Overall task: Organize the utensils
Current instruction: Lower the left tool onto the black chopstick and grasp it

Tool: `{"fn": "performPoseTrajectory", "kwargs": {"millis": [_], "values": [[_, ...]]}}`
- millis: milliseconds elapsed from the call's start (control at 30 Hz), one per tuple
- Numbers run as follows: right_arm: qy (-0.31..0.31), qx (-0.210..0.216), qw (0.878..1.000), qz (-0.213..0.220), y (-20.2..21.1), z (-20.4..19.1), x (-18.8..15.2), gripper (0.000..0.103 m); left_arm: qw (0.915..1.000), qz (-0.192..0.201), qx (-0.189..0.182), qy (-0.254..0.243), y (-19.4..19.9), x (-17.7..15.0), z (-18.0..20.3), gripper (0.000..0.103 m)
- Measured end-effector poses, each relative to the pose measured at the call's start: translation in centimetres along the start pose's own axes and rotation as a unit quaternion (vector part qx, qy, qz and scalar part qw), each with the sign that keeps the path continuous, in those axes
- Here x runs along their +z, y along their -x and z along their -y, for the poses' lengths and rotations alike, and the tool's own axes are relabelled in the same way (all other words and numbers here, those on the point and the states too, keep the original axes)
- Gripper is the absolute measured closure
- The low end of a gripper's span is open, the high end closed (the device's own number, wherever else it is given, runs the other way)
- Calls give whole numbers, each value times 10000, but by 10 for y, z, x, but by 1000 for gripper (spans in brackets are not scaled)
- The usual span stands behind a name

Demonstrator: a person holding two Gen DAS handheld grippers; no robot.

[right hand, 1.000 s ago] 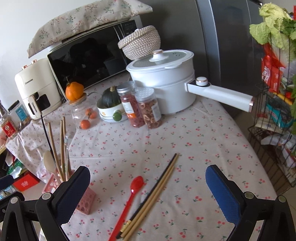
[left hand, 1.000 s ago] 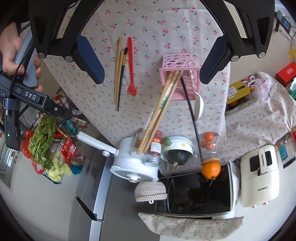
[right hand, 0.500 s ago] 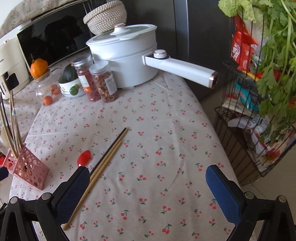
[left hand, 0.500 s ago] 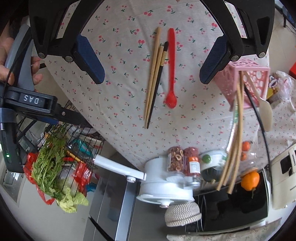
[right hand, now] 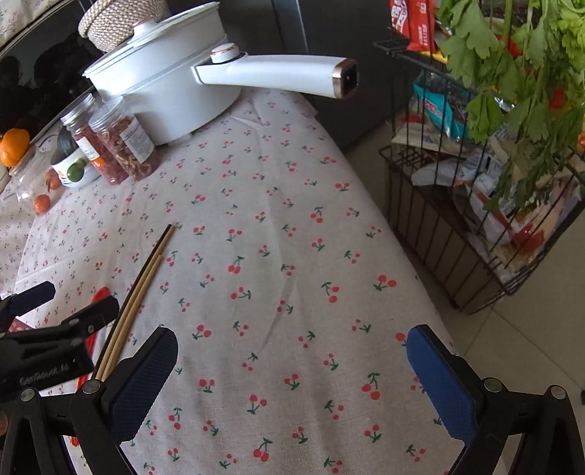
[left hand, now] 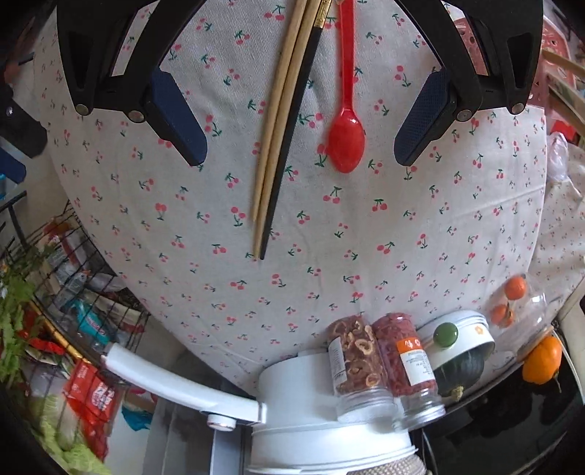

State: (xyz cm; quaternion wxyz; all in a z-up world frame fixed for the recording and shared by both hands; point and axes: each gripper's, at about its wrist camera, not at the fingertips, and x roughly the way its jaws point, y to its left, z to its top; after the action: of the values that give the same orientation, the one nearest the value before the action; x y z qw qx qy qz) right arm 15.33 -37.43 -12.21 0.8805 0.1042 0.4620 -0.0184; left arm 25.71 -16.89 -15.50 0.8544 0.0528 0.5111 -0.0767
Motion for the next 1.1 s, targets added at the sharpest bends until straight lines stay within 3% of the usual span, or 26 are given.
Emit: {"fn": "performPoseTrajectory", "kwargs": {"millis": [100,200,267,333,467,1100], "values": [[-36,-3,10000,-20,-3,2,2,0,9997,-91,1,204,-12,8,-6,8],[-52,23,10000,-44,-6,3,4,0,9993,-242,-163,226,-24,12,-7,30],[-50,55,10000,-65,-8,2,5,0,9984,-315,-329,325,-31,12,-9,54],[-38,71,9999,-79,-10,0,6,0,9971,-343,-531,423,-36,12,-11,70],[-11,111,9999,-95,-11,-3,6,0,9969,-383,-579,382,-41,12,-7,86],[52,149,9997,-191,-16,-9,6,0,9984,-466,-252,-185,-50,21,10,89]]}}
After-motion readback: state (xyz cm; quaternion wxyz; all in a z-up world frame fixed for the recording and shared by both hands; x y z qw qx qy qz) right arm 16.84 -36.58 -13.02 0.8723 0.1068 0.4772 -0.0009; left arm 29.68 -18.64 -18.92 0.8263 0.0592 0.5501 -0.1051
